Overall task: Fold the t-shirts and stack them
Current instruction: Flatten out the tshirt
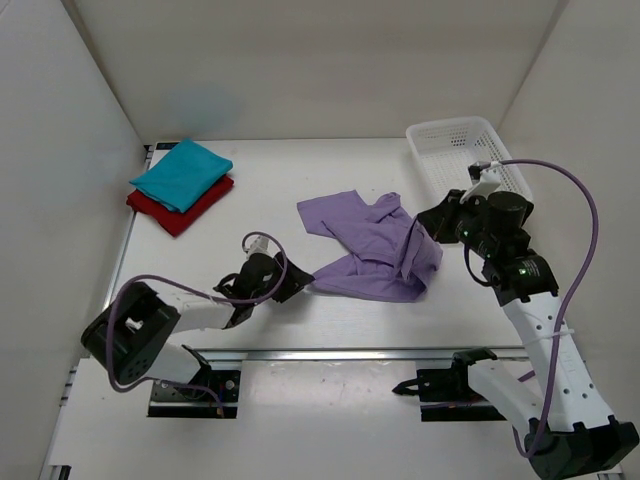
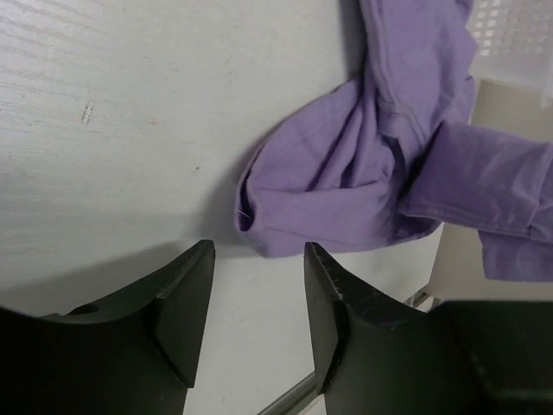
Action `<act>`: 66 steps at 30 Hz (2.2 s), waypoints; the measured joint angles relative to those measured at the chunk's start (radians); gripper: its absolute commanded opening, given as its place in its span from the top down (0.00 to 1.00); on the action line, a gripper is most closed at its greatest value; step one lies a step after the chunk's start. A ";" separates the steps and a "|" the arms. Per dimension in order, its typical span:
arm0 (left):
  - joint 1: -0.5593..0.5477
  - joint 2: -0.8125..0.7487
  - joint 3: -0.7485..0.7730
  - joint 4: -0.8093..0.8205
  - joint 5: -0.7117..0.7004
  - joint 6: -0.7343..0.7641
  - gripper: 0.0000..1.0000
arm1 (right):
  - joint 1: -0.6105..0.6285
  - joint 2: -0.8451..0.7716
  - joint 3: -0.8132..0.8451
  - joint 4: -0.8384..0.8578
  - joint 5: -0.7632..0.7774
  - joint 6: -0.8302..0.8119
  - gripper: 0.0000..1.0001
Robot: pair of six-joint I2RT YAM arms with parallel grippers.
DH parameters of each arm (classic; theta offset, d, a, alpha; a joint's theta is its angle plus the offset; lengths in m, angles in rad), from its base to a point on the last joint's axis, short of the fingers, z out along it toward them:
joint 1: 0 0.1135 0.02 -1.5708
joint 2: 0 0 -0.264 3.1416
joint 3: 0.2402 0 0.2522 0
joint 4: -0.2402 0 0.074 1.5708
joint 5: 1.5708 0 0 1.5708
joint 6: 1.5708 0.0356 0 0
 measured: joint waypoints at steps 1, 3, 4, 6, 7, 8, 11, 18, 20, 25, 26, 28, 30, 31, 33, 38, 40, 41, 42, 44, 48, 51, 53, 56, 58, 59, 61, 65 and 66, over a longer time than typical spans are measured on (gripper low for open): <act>0.000 0.026 0.003 0.013 0.000 -0.012 0.47 | 0.003 -0.001 -0.008 0.003 -0.006 0.001 0.99; -0.002 0.080 0.014 0.027 0.000 -0.030 0.51 | 0.005 -0.004 -0.019 0.006 -0.016 0.003 0.99; -0.002 0.108 0.020 0.035 0.001 -0.041 0.55 | 0.005 -0.006 -0.023 0.006 -0.020 0.005 0.99; -0.002 0.146 0.026 0.054 0.003 -0.061 0.62 | 0.005 -0.010 -0.027 0.008 -0.028 0.008 0.98; -0.002 0.158 0.034 0.059 0.002 -0.067 0.68 | 0.006 -0.013 -0.029 0.012 -0.032 0.012 0.99; -0.002 0.167 0.042 0.063 0.001 -0.074 0.74 | 0.008 -0.016 -0.033 0.017 -0.033 0.014 0.99; -0.002 0.179 0.064 0.063 -0.002 -0.087 0.91 | 0.021 -0.023 -0.041 0.023 -0.032 0.016 1.00; 0.003 0.092 0.134 -0.033 -0.034 -0.028 1.00 | 0.094 -0.020 -0.042 0.009 0.044 0.018 0.99; 0.030 0.015 0.152 -0.089 -0.031 0.026 1.00 | 0.120 -0.014 -0.025 -0.026 0.101 0.018 1.00; 0.153 -0.186 0.344 -0.358 -0.032 0.229 1.00 | 0.195 0.057 0.167 -0.157 0.306 -0.006 1.00; 0.186 -0.212 0.418 -0.428 -0.032 0.280 1.00 | 0.212 0.075 0.226 -0.179 0.355 -0.013 1.00; 0.260 -0.238 0.585 -0.563 -0.023 0.383 1.00 | 0.252 0.097 0.333 -0.212 0.453 -0.030 1.00; 0.328 -0.243 0.764 -0.692 -0.023 0.479 1.00 | 0.323 0.113 0.449 -0.248 0.579 -0.050 1.00; 0.357 -0.243 0.854 -0.752 -0.027 0.525 1.00 | 0.368 0.120 0.501 -0.260 0.628 -0.060 1.00; 0.391 -0.243 1.017 -0.869 -0.034 0.601 1.00 | 0.472 0.144 0.629 -0.285 0.743 -0.084 1.00; 0.499 -0.245 1.308 -1.077 0.006 0.720 1.00 | 0.813 0.280 0.981 -0.303 1.055 -0.209 1.00; 0.566 -0.226 1.408 -1.155 0.022 0.743 1.00 | 1.036 0.304 0.980 -0.045 1.241 -0.464 1.00; 0.595 -0.203 1.476 -1.199 0.026 0.754 1.00 | 1.138 0.299 0.904 0.237 1.308 -0.679 1.00; 0.609 -0.183 1.530 -1.225 0.028 0.762 1.00 | 1.183 0.312 0.872 0.410 1.347 -0.829 1.00; 0.622 -0.146 1.614 -1.262 0.033 0.772 1.00 | 1.188 0.430 1.026 0.523 1.419 -1.017 1.00; 0.665 -0.125 1.623 -1.293 0.075 0.771 1.00 | 1.149 0.579 1.125 0.663 1.457 -1.192 1.00; 0.680 -0.114 1.569 -1.283 0.081 0.766 1.00 | 1.049 0.626 1.120 0.539 1.417 -1.120 1.00; 0.684 -0.113 1.491 -1.261 0.084 0.759 1.00 | 0.943 0.643 1.107 0.394 1.353 -1.007 1.00; 0.706 -0.101 1.375 -1.236 0.098 0.752 1.00 | 0.718 0.703 1.166 0.129 1.176 -0.782 1.00; 0.710 -0.074 1.335 -1.225 0.092 0.749 1.00 | 0.571 0.744 1.188 0.019 1.047 -0.664 1.00; 0.710 -0.058 1.318 -1.211 0.089 0.749 1.00 | 0.500 0.764 1.188 -0.024 0.975 -0.614 1.00; 0.699 -0.029 1.286 -1.181 0.076 0.749 1.00 | 0.373 0.823 1.210 -0.111 0.841 -0.526 1.00; 0.663 0.072 1.288 -1.134 0.047 0.745 1.00 | 0.192 1.004 1.321 -0.188 0.597 -0.397 1.00; 0.654 0.123 1.325 -1.135 0.041 0.743 1.00 | 0.153 1.057 1.359 -0.204 0.534 -0.366 1.00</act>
